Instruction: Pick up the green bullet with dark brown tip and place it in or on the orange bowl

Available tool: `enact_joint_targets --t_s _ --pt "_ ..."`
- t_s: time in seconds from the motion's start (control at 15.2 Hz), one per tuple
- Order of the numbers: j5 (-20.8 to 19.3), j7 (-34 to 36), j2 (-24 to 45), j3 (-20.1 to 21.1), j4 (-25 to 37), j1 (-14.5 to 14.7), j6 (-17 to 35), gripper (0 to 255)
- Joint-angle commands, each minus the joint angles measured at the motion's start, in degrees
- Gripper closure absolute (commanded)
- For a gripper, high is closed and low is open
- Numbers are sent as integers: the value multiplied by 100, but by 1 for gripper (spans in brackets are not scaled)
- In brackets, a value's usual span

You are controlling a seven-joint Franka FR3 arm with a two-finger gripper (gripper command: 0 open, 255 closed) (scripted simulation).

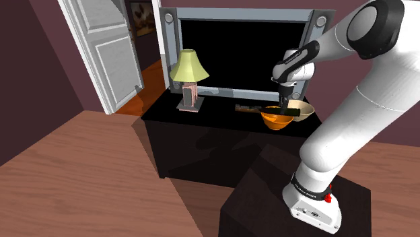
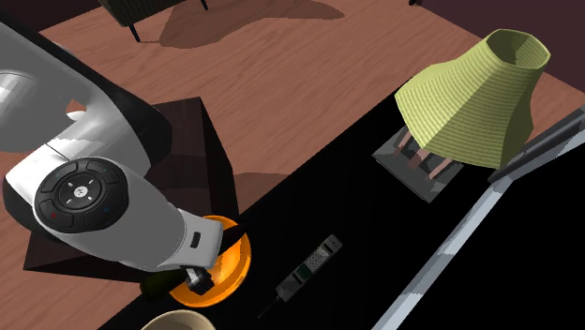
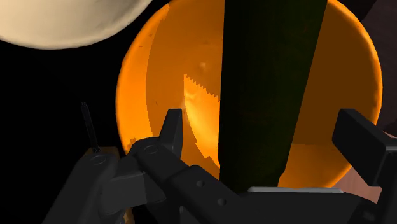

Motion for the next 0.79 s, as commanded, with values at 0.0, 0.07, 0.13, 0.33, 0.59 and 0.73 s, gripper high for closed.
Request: enact_joint_targets --t_s 0.0,0.07,0.13,0.33,0.59,0.73 --pt "-62 56 -154 54 88 -17 -229 0" --pt "-109 102 -295 109 184 -30 -455 0" --pt "-143 139 -423 165 287 -41 -678 0" --pt "-161 163 -515 211 374 -51 -852 0" --pt "-161 162 -515 211 374 -51 -852 0" --pt "-161 162 -515 211 374 -51 -852 0"
